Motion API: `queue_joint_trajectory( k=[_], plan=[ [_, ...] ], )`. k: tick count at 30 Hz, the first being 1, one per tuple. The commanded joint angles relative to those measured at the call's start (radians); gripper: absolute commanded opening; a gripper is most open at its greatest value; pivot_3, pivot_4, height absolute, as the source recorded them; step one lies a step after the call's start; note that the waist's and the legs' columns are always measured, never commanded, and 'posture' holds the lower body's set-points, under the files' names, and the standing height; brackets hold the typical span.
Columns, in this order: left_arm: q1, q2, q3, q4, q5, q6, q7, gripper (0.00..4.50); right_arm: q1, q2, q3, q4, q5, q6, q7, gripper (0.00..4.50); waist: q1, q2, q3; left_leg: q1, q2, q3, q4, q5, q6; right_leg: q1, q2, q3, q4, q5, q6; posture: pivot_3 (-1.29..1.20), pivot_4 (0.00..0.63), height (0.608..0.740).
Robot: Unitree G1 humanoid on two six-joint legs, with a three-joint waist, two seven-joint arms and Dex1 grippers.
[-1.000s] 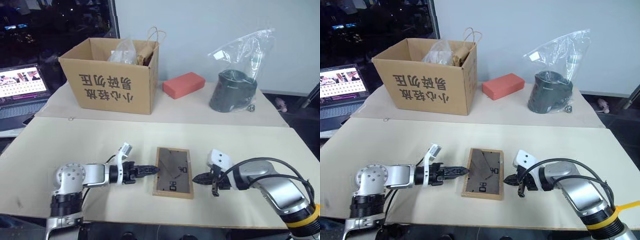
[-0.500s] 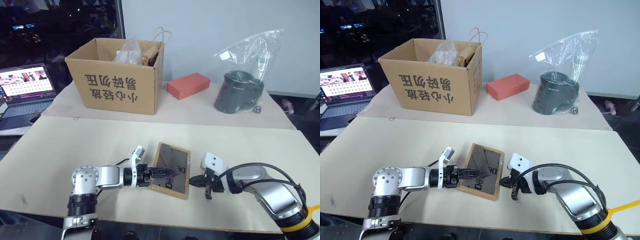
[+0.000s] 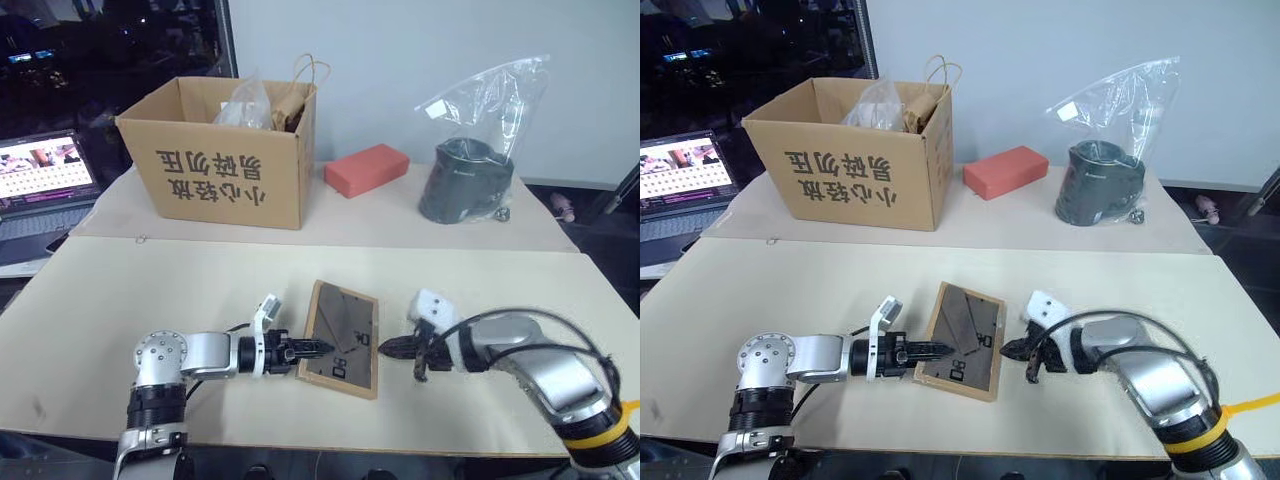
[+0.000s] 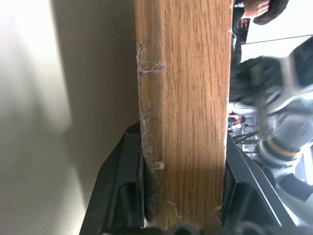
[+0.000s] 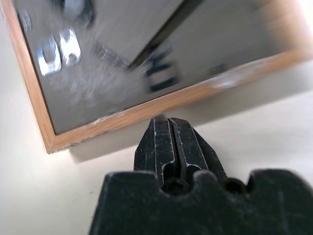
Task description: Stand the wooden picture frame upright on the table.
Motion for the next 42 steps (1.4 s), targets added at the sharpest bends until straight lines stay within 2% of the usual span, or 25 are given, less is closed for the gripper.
queue_joint_trajectory(
  k=[1,2,5,6,7,12,13,22,28,31,34,37,41,42],
  plan=[
    [-0.067,0.022,0.036,-0.01,-0.098,-0.018,-0.058,1.16,-0.128,0.042,-0.139,-0.006,0.162,0.095,-0.018,0.59,0.0,0.0,0.0,0.0,0.0,0.0,0.0,0.0,0.0,0.0,0.0,0.0,0.0,0.0,0.0,0.0,0.15,0.74],
    [-0.08,0.027,0.029,-0.013,-0.097,-0.021,-0.071,1.16,-0.154,0.07,-0.141,-0.008,0.207,0.132,-0.022,0.81,0.002,0.0,0.0,0.0,0.0,0.0,-0.001,0.0,0.0,0.0,0.0,0.0,0.0,0.0,0.0,0.0,0.15,0.74],
    [-0.104,0.036,0.012,-0.013,-0.095,-0.028,-0.095,1.16,-0.194,0.13,-0.108,-0.003,0.253,0.178,-0.045,1.82,0.003,0.0,0.0,0.0,0.0,0.0,-0.001,0.0,0.0,0.001,0.0,-0.001,-0.002,0.0,0.0,0.0,0.15,0.74],
    [-0.111,0.038,0.008,-0.015,-0.099,-0.028,-0.102,1.16,-0.202,0.141,-0.089,0.006,0.246,0.175,-0.056,2.29,0.003,0.0,0.0,-0.001,0.0,0.0,-0.001,0.0,0.0,0.0,0.0,-0.001,-0.002,0.0,0.0,0.0,0.15,0.74],
    [-0.115,0.043,0.003,-0.02,-0.101,-0.028,-0.111,1.16,-0.212,0.152,-0.074,0.017,0.238,0.171,-0.066,2.49,0.004,0.0,0.0,-0.002,0.0,0.0,-0.001,0.0,0.0,-0.001,0.0,-0.001,-0.002,0.0,0.0,0.0,0.15,0.74],
    [-0.107,0.087,-0.062,-0.107,-0.029,-0.043,-0.186,1.16,-0.262,0.171,-0.008,0.091,0.187,0.125,-0.083,4.23,0.005,0.0,0.0,-0.004,0.0,-0.001,-0.001,0.0,0.0,-0.003,0.0,-0.001,-0.001,0.0,0.0,0.0,0.15,0.74],
    [-0.112,0.09,-0.064,-0.1,-0.025,-0.047,-0.195,1.16,-0.267,0.172,0.008,0.099,0.18,0.118,-0.079,4.4,0.005,0.0,0.0,-0.004,0.0,-0.001,-0.001,0.0,0.0,-0.003,0.0,-0.001,-0.001,0.0,0.0,0.0,0.15,0.74],
    [-0.145,0.11,-0.082,-0.058,0.062,-0.079,-0.279,1.16,-0.242,0.194,0.045,0.024,0.278,0.079,0.053,4.4,0.004,0.0,0.0,-0.004,0.0,-0.001,-0.001,0.0,0.0,-0.003,0.0,-0.001,-0.001,0.0,0.0,0.0,0.15,0.74],
    [-0.124,0.144,-0.081,-0.063,0.099,-0.067,-0.345,1.16,-0.188,0.125,-0.035,-0.041,0.307,-0.011,0.119,4.4,0.004,0.0,0.0,-0.004,0.0,-0.001,-0.001,0.0,0.0,-0.003,0.0,-0.001,-0.001,0.0,0.0,0.0,0.15,0.74],
    [-0.135,0.143,-0.043,0.015,0.078,-0.029,-0.348,1.16,-0.163,0.068,-0.062,-0.054,0.283,-0.058,0.137,4.4,0.004,0.0,0.0,-0.004,0.0,-0.001,-0.001,0.0,0.0,-0.003,0.0,-0.001,-0.001,0.0,0.0,0.0,0.15,0.74],
    [-0.174,0.182,-0.065,0.101,0.001,0.011,-0.363,1.16,-0.136,-0.045,-0.013,0.013,0.081,-0.199,0.103,4.4,0.004,0.0,0.001,-0.004,0.0,-0.001,-0.001,0.0,0.0,-0.003,0.0,-0.001,-0.001,-0.002,0.004,0.0,0.15,0.74],
    [-0.201,0.212,-0.074,0.116,-0.066,0.012,-0.374,1.16,-0.118,-0.11,-0.038,0.095,-0.019,-0.327,0.088,4.4,0.002,-0.001,0.001,-0.004,0.0,-0.001,-0.001,0.0,0.0,-0.003,0.0,-0.001,-0.001,-0.003,0.005,0.0,0.15,0.74],
    [-0.221,0.247,-0.088,0.155,-0.079,0.012,-0.37,1.16,-0.076,-0.166,-0.028,0.239,-0.35,-0.883,-0.056,4.4,0.002,-0.001,0.001,-0.004,0.0,-0.001,-0.001,0.0,0.0,-0.003,0.0,-0.001,-0.001,-0.003,0.005,0.0,0.15,0.74],
    [-0.228,0.25,-0.09,0.166,-0.085,0.012,-0.369,1.16,-0.054,-0.151,-0.031,0.256,-0.422,-1.025,-0.127,4.4,0.002,-0.001,0.001,-0.004,0.0,-0.001,-0.001,0.0,0.0,-0.004,0.0,-0.001,-0.001,-0.003,0.005,0.0,0.15,0.74]
  ],
)
